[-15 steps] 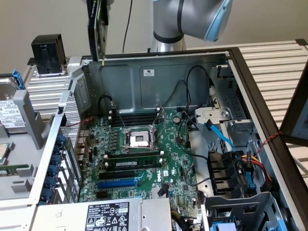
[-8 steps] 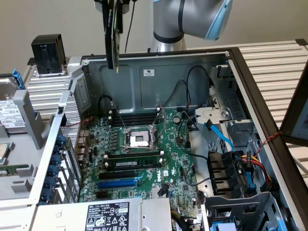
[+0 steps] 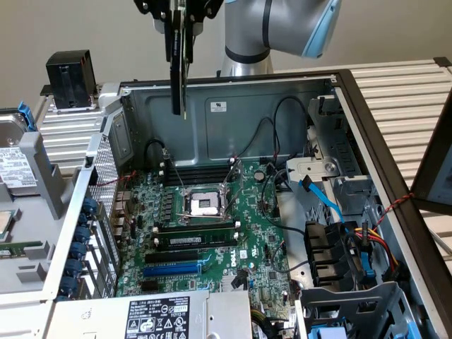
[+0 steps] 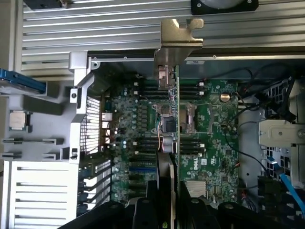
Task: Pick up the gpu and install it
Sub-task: 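Pick up the gpu and move the gpu toward the slot, then insert the gpu into the slot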
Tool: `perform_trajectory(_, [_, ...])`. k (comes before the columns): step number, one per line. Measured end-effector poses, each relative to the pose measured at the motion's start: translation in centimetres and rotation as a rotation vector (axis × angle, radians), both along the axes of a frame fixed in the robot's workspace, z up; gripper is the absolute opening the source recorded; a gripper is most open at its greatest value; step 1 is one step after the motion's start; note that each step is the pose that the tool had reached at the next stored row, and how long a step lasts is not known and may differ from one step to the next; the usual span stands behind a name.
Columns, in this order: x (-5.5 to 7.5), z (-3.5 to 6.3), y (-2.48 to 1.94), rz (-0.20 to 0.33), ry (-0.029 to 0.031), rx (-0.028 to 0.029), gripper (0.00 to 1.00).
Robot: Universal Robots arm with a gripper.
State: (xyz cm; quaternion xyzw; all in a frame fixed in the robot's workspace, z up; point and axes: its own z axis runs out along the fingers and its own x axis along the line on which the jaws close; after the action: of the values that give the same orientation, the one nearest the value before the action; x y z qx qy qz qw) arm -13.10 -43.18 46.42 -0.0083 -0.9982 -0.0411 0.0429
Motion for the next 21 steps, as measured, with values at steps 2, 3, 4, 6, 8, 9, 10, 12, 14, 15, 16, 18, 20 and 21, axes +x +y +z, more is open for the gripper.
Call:
perform_trajectory(2, [0.01, -0.15, 0.0, 0.036, -0.0025, -0.0011, 0.27])
perform_trajectory(3, [0.01, -0.23, 0.0, 0.055, -0.0034, -0.0015, 0.27])
perform_trajectory(4, [0.01, -0.32, 0.0, 0.073, -0.0041, -0.0019, 0.27])
perform_trajectory(6, [0.1, -0.39, 0.01, 0.098, -0.0053, -0.0023, 0.27])
perform_trajectory(8, [0.16, -0.39, 0.0, 0.1, -0.0051, -0.0022, 0.27])
perform_trajectory(9, [0.16, -0.39, 0.0, 0.1, -0.0051, -0.0022, 0.27])
perform_trajectory(10, [0.16, -0.39, -0.01, 0.1, -0.0052, -0.0021, 0.27])
perform_trajectory(12, [0.16, -0.4, -0.01, 0.1, -0.0052, -0.002, 0.27])
perform_trajectory(14, [0.17, -0.4, -0.01, 0.1, -0.0052, -0.002, 0.27])
perform_trajectory(15, [0.16, -0.4, -0.01, 0.1, -0.0053, -0.002, 0.27])
perform_trajectory(16, [0.17, -0.4, -0.01, 0.1, -0.0052, -0.002, 0.27])
perform_trajectory(18, [0.17, -0.41, 0.01, 0.101, -0.0053, -0.002, 0.27])
perform_trajectory(20, [0.18, -0.42, 0.04, 0.1, -0.0053, -0.0021, 0.27])
perform_trajectory(21, [0.19, -0.45, 0.04, 0.099, -0.0055, -0.0019, 0.27])
